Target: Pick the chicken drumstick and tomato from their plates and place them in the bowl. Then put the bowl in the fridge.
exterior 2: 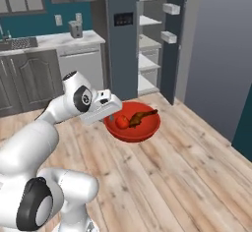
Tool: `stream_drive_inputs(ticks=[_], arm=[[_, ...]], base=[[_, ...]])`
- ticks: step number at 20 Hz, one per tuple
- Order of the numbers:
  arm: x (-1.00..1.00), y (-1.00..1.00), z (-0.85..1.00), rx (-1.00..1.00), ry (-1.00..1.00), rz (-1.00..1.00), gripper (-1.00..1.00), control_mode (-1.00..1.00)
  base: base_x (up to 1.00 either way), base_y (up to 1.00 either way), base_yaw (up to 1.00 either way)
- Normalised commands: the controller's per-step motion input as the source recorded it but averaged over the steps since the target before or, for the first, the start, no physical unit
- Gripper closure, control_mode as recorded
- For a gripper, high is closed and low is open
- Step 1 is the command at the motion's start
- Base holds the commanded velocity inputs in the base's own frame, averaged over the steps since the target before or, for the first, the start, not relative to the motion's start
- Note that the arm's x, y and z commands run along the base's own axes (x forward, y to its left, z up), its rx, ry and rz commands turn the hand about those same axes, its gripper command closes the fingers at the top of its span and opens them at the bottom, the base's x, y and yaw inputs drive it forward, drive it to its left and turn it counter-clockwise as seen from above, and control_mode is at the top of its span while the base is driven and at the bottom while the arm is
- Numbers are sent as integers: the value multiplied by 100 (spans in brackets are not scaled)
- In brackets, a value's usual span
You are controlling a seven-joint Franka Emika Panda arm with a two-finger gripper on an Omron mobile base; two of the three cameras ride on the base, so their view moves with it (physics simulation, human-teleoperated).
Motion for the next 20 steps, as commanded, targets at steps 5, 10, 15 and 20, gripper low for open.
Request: stream_drive_inputs(ticks=[5, 10, 15, 20], arm=[[0, 0, 0, 0, 0, 0, 100, 100], [0, 0, 0, 0, 0, 0, 100, 100], [0, 0, 0, 0, 0, 0, 100, 100], [0, 0, 0, 0, 0, 0, 100, 100]], base=[[88, -28, 1], [89, -28, 2], [89, -27, 2], [92, -23, 3]])
